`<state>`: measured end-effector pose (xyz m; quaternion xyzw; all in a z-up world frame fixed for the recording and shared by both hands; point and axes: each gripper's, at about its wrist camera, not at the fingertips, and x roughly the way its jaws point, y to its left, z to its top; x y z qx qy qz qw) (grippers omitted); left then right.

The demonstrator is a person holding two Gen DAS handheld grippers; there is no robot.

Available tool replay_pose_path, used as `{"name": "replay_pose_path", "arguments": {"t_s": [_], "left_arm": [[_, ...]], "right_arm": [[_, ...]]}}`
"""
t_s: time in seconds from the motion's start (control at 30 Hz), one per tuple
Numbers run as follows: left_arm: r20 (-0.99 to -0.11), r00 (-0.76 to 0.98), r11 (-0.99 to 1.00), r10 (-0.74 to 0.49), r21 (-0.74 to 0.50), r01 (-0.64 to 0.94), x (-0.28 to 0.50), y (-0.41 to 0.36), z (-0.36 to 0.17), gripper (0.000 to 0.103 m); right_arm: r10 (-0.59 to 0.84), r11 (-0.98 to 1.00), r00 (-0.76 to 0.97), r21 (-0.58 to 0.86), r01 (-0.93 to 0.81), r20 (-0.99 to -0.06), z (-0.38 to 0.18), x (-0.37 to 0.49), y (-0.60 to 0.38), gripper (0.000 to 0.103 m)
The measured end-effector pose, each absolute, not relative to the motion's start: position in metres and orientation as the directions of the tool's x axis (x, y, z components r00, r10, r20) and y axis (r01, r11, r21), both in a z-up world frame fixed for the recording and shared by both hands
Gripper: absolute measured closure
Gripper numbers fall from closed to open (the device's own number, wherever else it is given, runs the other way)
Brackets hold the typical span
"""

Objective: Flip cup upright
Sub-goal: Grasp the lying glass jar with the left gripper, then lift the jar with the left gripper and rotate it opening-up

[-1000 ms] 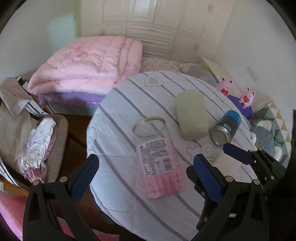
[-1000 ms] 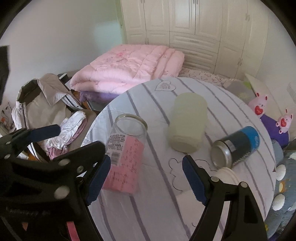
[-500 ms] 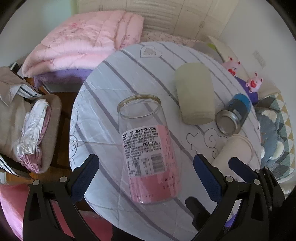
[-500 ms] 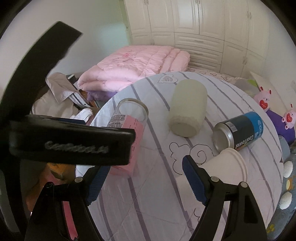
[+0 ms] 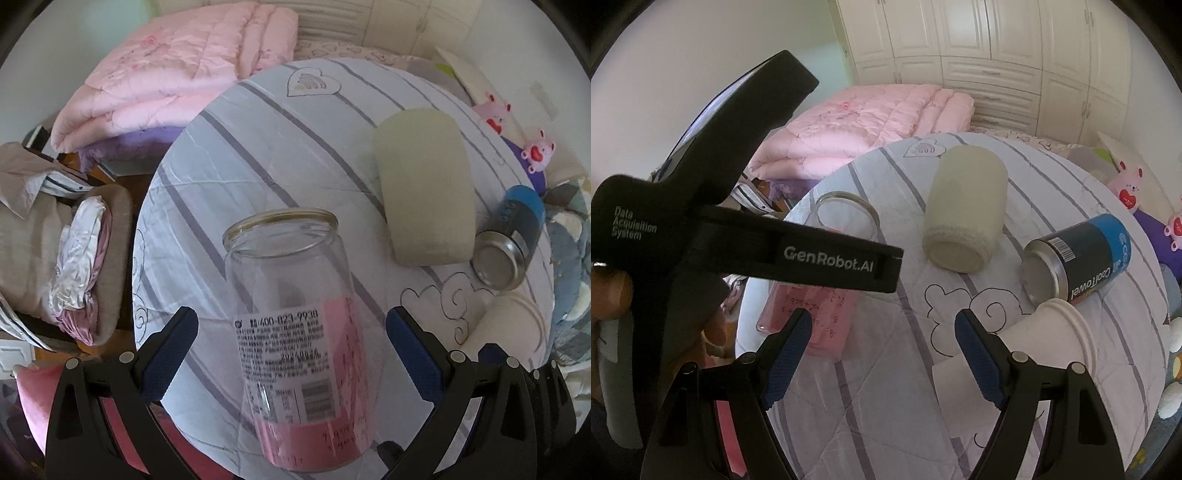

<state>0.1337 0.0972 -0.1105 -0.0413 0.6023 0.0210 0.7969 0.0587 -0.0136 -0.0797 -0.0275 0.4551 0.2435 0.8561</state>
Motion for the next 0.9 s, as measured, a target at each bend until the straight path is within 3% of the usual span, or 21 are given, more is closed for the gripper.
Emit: {"name": "replay_pose_path", "arguments": {"t_s": [0.53, 0.6, 0.67, 0.73, 0.9], "left_arm": [[-0.972, 0.236, 0.995, -0.008, -0.031, -0.092, 0.151, 0.103, -0.131, 0.001], [-0.972, 0.234, 0.996, -0.01, -0.032, -0.089, 0.152, 0.102, -0.132, 0.005], [-0.972, 0.233, 0.995, -0.025, -0.048, -0.093, 0.152, 0.104, -0.132, 0.02], [-0.972, 0.233, 0.993, -0.043, -0.067, -0.096, 0.152, 0.106, -0.132, 0.026], [-0.948, 0.316, 0.992, -0.038, -0.075, -0.104, 0.145, 0.109, -0.118, 0.028]], "right_arm": [[0.391, 0.877, 0.444, 0.18, -0.446, -0.806, -0.088, 0.062, -0.014, 0.022], [0.391, 0.877, 0.445, 0.179, -0.445, -0.806, -0.087, 0.061, -0.013, 0.022], [0.39, 0.876, 0.442, 0.178, -0.448, -0.808, -0.087, 0.061, -0.011, 0.022], [0.39, 0.876, 0.442, 0.178, -0.448, -0.808, -0.087, 0.06, -0.01, 0.022], [0.393, 0.875, 0.438, 0.183, -0.448, -0.808, -0.085, 0.059, -0.006, 0.022]]}}
